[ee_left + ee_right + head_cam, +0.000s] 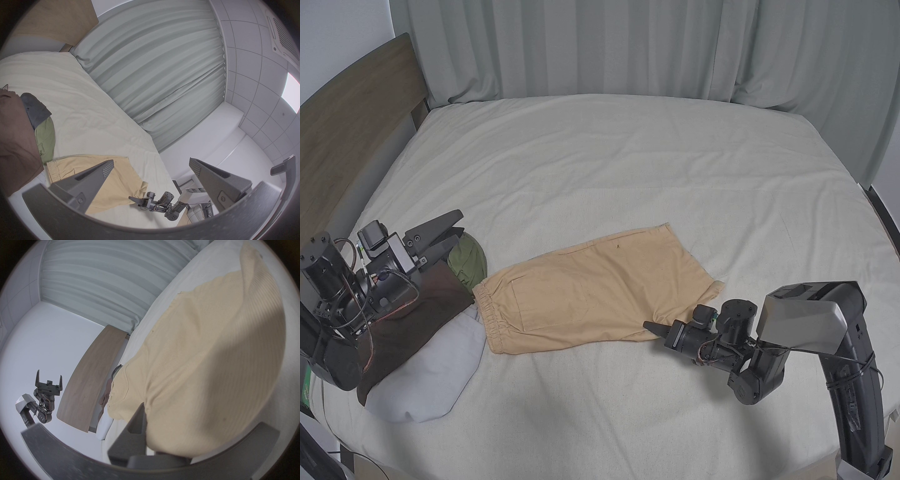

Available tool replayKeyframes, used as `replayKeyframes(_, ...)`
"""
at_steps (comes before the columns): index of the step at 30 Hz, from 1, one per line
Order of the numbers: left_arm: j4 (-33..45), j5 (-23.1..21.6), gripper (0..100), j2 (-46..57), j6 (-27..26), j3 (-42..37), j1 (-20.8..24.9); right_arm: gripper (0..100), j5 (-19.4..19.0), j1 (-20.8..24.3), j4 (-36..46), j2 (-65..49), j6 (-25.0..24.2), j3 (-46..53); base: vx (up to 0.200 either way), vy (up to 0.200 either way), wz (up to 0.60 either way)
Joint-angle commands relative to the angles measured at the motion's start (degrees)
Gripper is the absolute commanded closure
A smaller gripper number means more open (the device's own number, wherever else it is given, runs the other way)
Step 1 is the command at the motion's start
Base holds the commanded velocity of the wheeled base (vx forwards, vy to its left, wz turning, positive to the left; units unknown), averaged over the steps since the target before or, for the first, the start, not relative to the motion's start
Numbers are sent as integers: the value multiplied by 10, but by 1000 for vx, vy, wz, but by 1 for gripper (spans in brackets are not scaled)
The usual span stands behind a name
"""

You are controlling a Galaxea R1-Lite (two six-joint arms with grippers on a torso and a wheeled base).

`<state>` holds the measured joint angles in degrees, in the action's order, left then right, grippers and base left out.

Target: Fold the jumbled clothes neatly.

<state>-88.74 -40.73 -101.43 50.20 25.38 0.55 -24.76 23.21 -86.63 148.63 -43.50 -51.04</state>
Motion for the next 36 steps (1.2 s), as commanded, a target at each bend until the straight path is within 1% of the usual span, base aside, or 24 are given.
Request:
replayKeyframes(1, 0, -1, 0, -5, -3, -3, 6, 100, 4, 0, -12, -40, 0, 58, 0, 0, 0)
replayKeyframes(3, 0, -1, 0, -5, -3, -3, 6, 100, 8, 1, -17, -48, 0, 72, 0, 0, 0)
replayKeyframes(8, 0, 0, 0, -5, -3, -3, 6, 100, 10, 3, -17, -86, 2, 142, 0, 0, 0)
replayKeyframes(11, 0, 0, 0, -4, -3, -4, 6, 100, 25, 4, -16, -106, 3, 183, 0, 0, 0)
replayKeyframes(16, 0, 0, 0, -7, -3, -4, 6, 100, 31, 13, -16, -136, 3, 256, 0, 0, 0)
replayKeyframes(18, 0, 2, 0, -11, -3, -4, 6, 100, 44, 15, -17, -142, 3, 285, 0, 0, 0)
replayKeyframes(21, 0, 3, 0, -15, -4, -3, 6, 100, 60, 22, -18, -145, 3, 305, 0, 0, 0)
replayKeyframes(24, 0, 4, 0, -15, -14, -4, 6, 100, 61, 29, -18, -147, 3, 322, 0, 0, 0)
replayKeyframes(27, 0, 3, 0, -27, -52, -5, 7, 100, 62, 40, -17, -149, 3, 338, 0, 0, 0)
replayKeyframes(30, 0, 3, 0, -41, -85, -9, 15, 100, 74, 47, -17, -149, 3, 339, 0, 0, 0)
replayKeyframes(32, 0, 3, 0, -41, -85, -9, 15, 100, 74, 47, -17, -149, 3, 339, 0, 0, 0)
replayKeyframes(33, 0, -1, 0, -40, -86, -13, 19, 100, 92, 51, -17, -145, 3, 336, 0, 0, 0)
replayKeyframes(36, 0, -1, 0, -37, -78, -13, 21, 100, 92, 51, -17, -143, 3, 336, 0, 0, 0)
